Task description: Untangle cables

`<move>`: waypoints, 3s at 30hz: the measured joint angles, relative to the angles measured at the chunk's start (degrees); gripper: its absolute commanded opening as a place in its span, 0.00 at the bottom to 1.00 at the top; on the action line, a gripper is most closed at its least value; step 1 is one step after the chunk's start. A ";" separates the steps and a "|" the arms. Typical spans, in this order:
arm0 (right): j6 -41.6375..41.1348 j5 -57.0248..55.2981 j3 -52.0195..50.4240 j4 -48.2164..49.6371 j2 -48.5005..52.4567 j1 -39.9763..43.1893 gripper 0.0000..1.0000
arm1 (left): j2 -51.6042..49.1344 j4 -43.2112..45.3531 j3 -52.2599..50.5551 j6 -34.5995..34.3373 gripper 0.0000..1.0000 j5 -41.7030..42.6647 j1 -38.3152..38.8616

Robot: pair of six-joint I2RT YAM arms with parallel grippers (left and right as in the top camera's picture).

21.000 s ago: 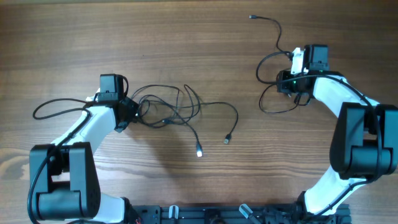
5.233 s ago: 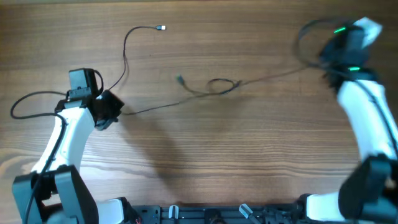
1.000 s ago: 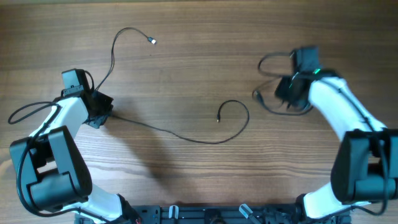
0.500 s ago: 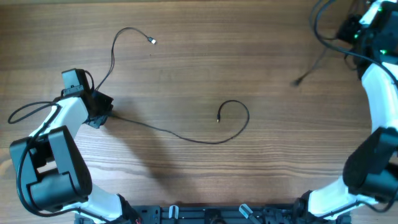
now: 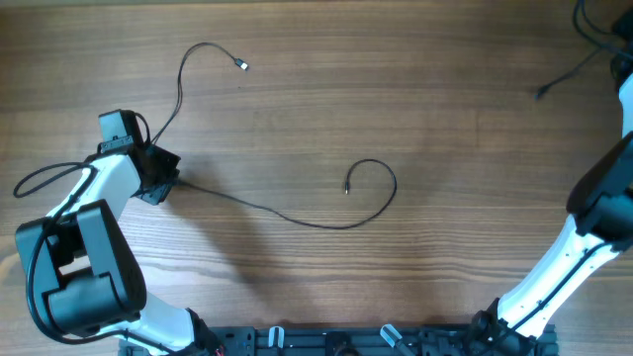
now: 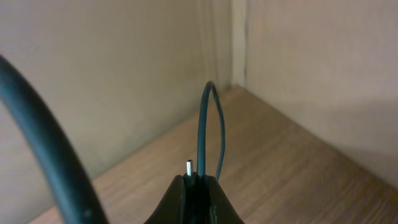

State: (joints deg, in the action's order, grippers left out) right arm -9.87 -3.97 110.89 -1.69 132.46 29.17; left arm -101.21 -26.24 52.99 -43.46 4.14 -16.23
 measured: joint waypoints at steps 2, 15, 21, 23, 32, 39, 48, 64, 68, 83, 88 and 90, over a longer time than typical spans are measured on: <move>-1.33 -0.68 1.25 -0.85 3.72 0.48 0.09 | -0.07 0.17 0.00 0.00 0.07 0.52 0.00; -9.03 0.33 1.42 -16.04 8.46 0.96 1.00 | -0.22 0.68 0.02 -0.20 0.17 2.84 4.17; -10.71 0.55 1.53 -33.48 -5.33 0.74 1.00 | -0.22 1.25 0.04 -0.22 0.08 3.19 6.16; -12.02 0.83 1.79 -41.44 -11.08 0.37 1.00 | -0.50 2.93 -0.24 0.11 0.07 6.32 6.54; -7.19 24.28 1.38 -62.34 -15.08 -9.57 1.00 | -5.20 32.94 -3.30 4.20 0.04 45.29 20.59; -4.96 30.01 1.31 -64.76 -15.08 -21.38 1.00 | 6.21 35.08 -3.23 4.26 0.04 51.28 28.06; -2.97 30.56 1.31 -64.06 -15.08 -22.27 1.00 | 37.75 37.46 -2.25 9.94 0.04 51.28 32.59; 1.79 32.65 1.31 -70.77 -15.08 -27.02 0.75 | 15.76 29.68 -1.95 7.78 0.04 14.34 35.67; 6.71 33.40 1.22 -77.20 -15.15 -30.64 0.77 | 8.96 25.44 -2.03 1.81 0.27 7.69 37.86; -5.66 25.07 -9.31 -80.78 -37.05 -38.66 0.94 | 13.92 18.45 -2.03 -0.98 0.99 -0.61 32.50; -14.34 24.94 -29.92 -69.20 -35.85 -46.95 1.00 | 20.15 10.75 -1.88 -3.82 1.00 -0.61 29.22; -16.81 24.50 -36.28 -64.54 -35.63 -51.19 0.99 | 20.22 6.93 -1.92 -4.57 1.00 -0.66 28.57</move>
State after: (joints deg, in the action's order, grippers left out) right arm -26.68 20.53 74.61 -66.24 96.84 -22.02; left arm -80.99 -19.31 51.07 -48.03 3.49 12.34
